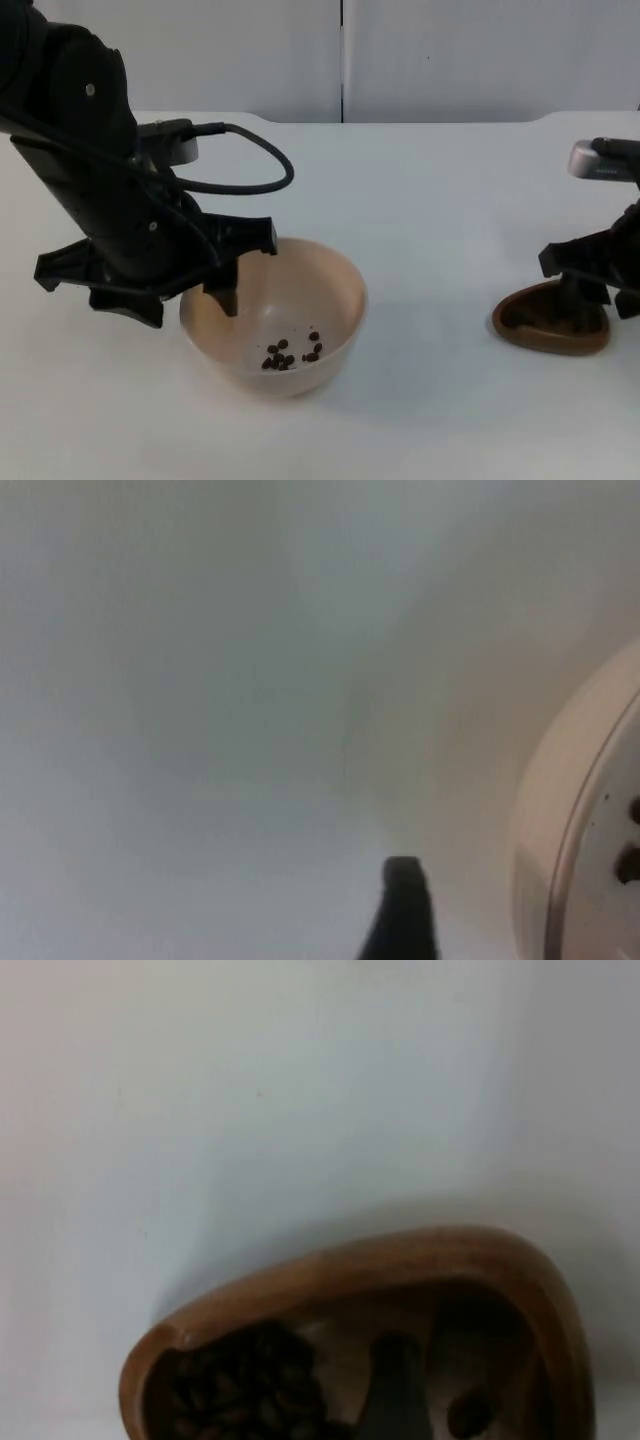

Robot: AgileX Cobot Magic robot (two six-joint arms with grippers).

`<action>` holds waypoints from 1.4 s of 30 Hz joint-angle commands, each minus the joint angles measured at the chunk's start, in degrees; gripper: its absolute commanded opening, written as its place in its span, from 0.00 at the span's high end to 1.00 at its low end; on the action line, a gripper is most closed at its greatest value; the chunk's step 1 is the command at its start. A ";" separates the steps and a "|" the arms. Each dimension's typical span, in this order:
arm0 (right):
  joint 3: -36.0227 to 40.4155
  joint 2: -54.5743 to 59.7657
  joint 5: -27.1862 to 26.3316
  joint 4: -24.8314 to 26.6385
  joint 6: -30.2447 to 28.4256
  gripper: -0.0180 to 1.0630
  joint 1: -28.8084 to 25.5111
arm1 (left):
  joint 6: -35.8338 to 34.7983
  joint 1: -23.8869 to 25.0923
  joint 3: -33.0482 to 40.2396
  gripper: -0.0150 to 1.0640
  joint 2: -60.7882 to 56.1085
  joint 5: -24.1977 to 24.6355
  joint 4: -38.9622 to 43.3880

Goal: Pick up the bowl with the left hand and pour the coffee beans from the cup into the bowl with the right hand.

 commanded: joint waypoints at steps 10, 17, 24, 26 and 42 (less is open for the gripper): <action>-0.02 -12.58 0.93 0.11 -1.59 0.44 -0.17 | -0.20 0.12 0.16 0.20 -4.18 -1.06 2.60; -0.02 -26.24 5.55 0.11 -3.66 0.44 -0.17 | 0.00 0.12 0.16 0.20 -12.14 -0.82 6.13; -0.02 -36.65 7.61 0.11 -3.80 0.44 -0.17 | 0.00 0.12 0.16 0.20 -22.63 -1.67 8.84; -0.02 -38.20 7.79 0.53 -3.80 0.44 -0.17 | 0.00 0.12 0.16 0.20 -23.87 -1.68 8.84; -0.02 -46.95 13.62 0.06 -5.13 0.44 -0.17 | 0.56 0.12 0.16 0.20 -35.48 -0.13 10.24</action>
